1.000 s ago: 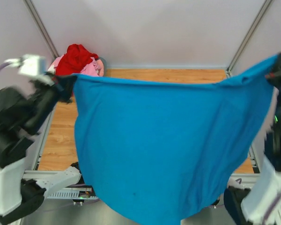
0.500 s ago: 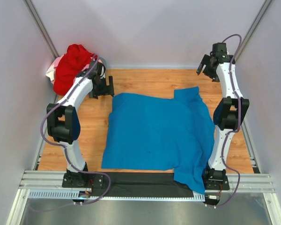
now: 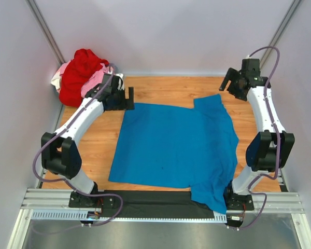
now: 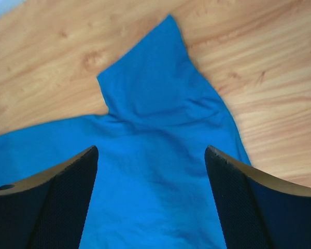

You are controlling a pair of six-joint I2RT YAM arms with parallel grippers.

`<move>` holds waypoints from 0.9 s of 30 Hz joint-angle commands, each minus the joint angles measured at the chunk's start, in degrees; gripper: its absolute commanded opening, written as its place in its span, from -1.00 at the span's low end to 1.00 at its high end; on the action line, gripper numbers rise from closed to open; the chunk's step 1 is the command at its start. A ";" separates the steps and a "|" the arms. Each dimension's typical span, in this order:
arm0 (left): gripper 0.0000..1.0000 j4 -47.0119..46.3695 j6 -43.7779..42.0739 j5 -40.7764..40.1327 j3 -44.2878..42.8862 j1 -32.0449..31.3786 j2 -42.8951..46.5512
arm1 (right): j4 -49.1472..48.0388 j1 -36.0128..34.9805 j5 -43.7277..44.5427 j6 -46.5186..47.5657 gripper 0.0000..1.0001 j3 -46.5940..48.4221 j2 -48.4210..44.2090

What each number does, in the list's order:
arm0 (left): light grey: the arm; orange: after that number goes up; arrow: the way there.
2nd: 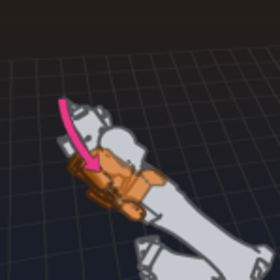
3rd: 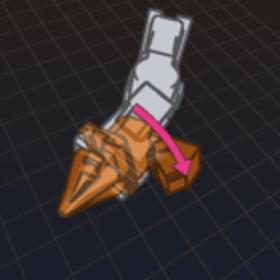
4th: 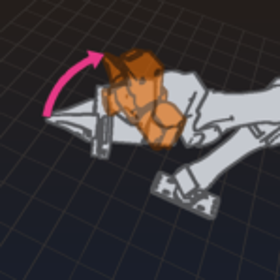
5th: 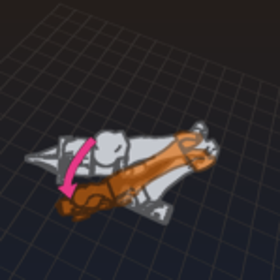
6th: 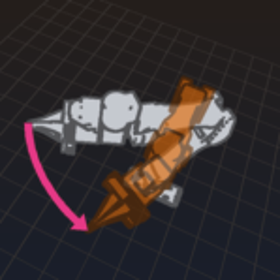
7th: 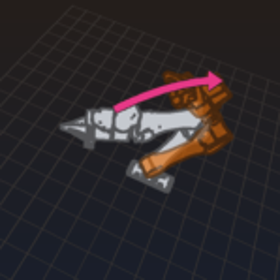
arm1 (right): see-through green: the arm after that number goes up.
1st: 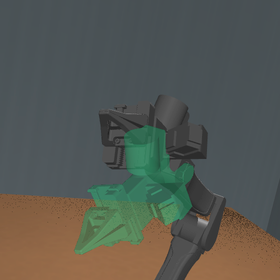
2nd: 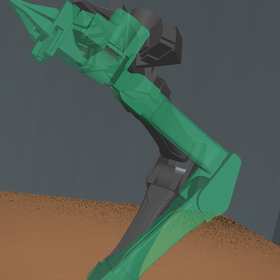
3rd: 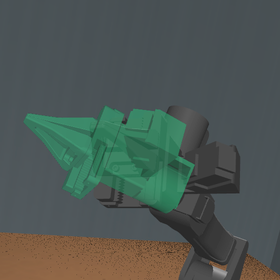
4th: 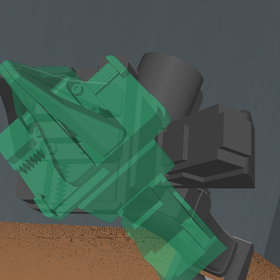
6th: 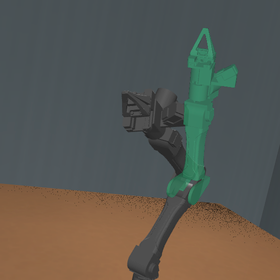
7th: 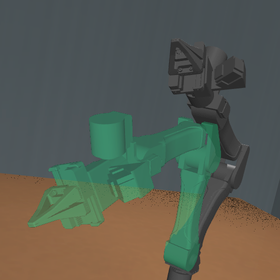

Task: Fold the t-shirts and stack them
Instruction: Flatten the tshirt out

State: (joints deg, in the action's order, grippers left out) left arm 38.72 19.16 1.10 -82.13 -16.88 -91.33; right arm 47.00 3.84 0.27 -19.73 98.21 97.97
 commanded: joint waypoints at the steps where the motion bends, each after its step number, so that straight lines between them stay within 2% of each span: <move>1: 0.93 -4.52 0.09 2.15 3.46 -1.83 -3.85 | -3.06 0.03 -2.82 -0.40 0.68 -6.27 2.39; 6: 0.90 -9.71 2.20 2.94 4.61 -3.77 -11.04 | 0.02 -0.06 -0.98 0.39 0.67 -6.63 6.52; 9: 0.89 -10.77 3.60 2.59 1.37 -3.95 -15.96 | 1.51 -0.67 1.38 -0.49 0.66 -6.20 9.85; 15: 0.89 -6.57 3.69 -0.74 -13.38 -3.95 -27.47 | 3.36 -2.43 2.89 -0.14 0.64 -2.25 17.85; 19: 0.89 -4.10 3.69 -1.02 -18.41 -3.86 -33.03 | 3.36 -2.87 1.66 -0.49 0.60 -0.83 22.51; 27: 0.87 -3.47 3.52 -4.71 -17.19 -2.02 -35.58 | 6.69 -5.23 0.52 0.04 0.54 10.05 31.83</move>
State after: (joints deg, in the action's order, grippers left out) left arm 33.65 22.22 -1.69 -99.55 -20.38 -126.72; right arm 53.04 0.25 1.39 -19.86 102.15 127.02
